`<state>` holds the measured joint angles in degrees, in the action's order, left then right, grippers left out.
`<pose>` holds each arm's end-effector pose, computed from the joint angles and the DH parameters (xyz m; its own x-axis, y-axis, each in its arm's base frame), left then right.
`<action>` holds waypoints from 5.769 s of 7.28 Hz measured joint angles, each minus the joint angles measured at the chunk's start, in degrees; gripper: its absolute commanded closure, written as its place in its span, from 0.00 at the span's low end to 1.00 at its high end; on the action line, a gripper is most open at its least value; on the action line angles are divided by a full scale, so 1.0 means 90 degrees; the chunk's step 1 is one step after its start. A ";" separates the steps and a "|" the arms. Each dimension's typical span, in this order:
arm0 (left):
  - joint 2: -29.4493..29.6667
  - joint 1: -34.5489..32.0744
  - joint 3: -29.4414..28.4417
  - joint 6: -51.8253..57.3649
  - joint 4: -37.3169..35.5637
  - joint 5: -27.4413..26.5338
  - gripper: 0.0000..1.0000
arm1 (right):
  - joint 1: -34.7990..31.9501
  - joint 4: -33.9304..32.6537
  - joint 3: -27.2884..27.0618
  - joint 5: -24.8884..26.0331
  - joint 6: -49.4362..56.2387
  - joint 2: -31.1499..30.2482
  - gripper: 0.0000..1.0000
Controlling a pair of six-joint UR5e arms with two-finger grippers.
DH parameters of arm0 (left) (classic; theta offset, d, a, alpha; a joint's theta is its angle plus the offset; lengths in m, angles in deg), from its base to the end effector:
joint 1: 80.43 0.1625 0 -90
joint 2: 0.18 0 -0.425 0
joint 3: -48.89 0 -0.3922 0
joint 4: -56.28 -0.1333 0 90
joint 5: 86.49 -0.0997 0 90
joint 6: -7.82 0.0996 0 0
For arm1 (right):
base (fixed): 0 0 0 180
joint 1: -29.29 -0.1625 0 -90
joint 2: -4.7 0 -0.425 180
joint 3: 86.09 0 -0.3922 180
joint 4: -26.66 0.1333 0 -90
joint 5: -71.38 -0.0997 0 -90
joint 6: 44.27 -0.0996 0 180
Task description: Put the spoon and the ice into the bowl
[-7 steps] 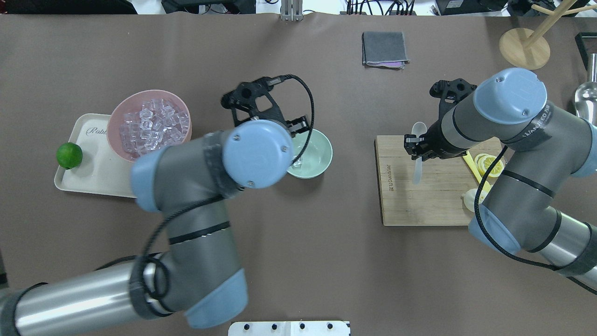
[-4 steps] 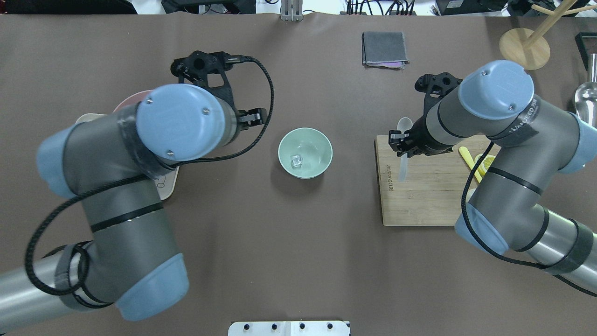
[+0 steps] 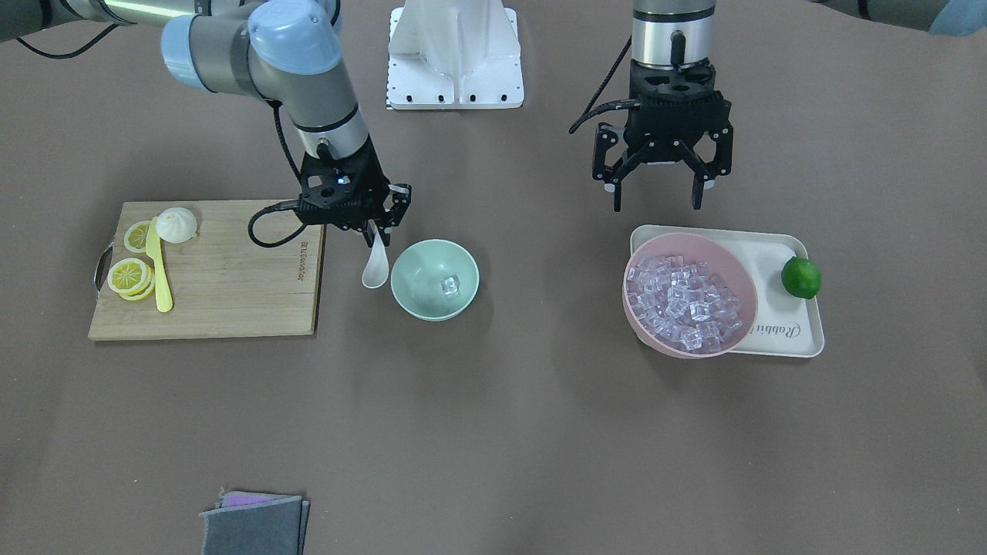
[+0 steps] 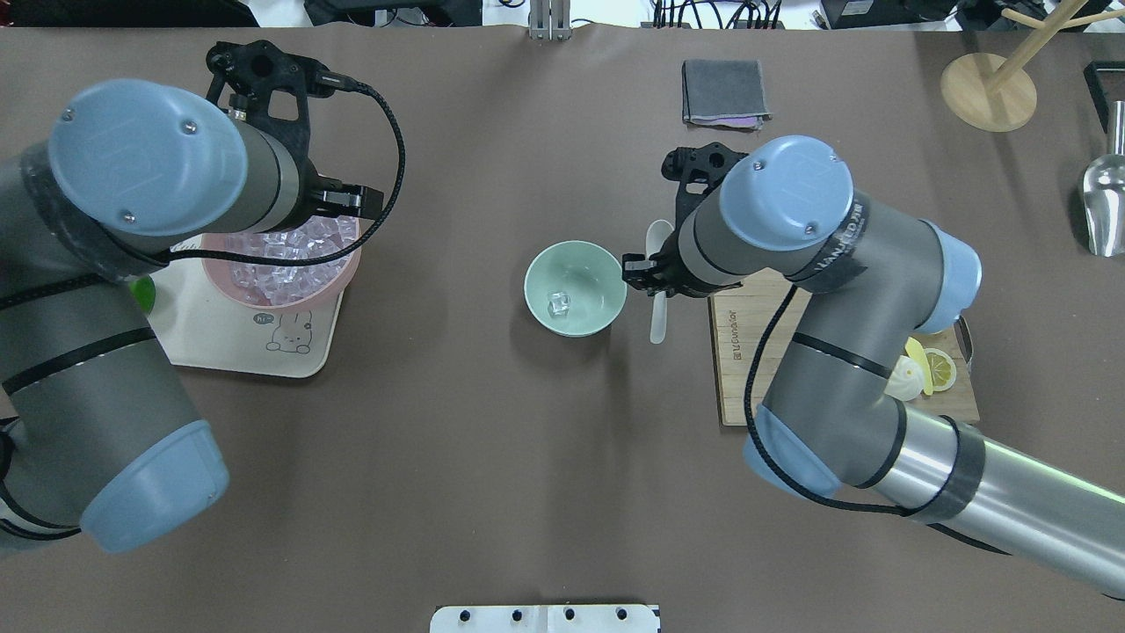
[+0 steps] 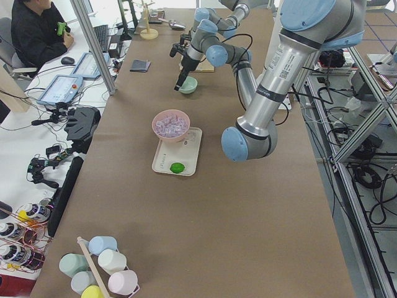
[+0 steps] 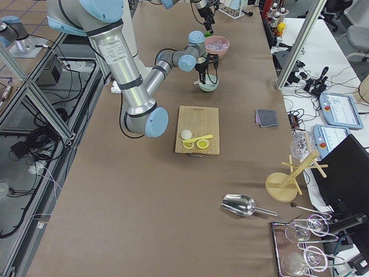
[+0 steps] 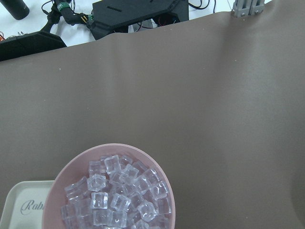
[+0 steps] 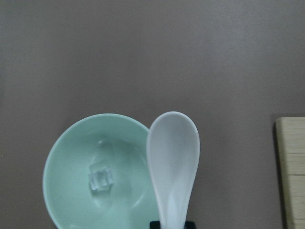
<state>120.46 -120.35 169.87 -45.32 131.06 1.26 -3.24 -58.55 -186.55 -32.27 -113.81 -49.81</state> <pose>0.3290 -0.4542 0.1795 0.8209 0.0947 -0.5632 0.2132 0.8640 0.4561 -0.4953 -0.4461 0.2107 0.6287 -0.0019 0.7776 -0.1587 0.9786 0.1307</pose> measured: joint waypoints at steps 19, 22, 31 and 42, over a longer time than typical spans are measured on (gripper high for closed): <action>-0.2659 -0.3715 -0.1969 0.2816 0.2760 0.3213 0.02 | -0.3602 -0.1684 -0.1101 -0.1804 0.5285 -0.2678 0.00; -0.3082 -0.4810 -0.2422 0.3131 0.2777 0.4937 0.02 | -0.4898 -0.1563 -0.0937 -0.3184 0.6542 -0.3809 0.00; -0.3634 -0.5634 -0.2597 0.4091 0.2647 0.5360 0.02 | -0.6224 -0.0683 0.0364 -0.3653 0.7637 -0.4473 0.00; -0.3723 -0.5643 -0.2919 0.4039 0.2697 0.5366 0.02 | -0.6229 -0.0667 0.0378 -0.3615 0.7581 -0.4501 0.00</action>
<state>86.95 -171.14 143.60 -8.97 155.33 49.55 -59.30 -64.55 -183.15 -64.80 -45.58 -90.31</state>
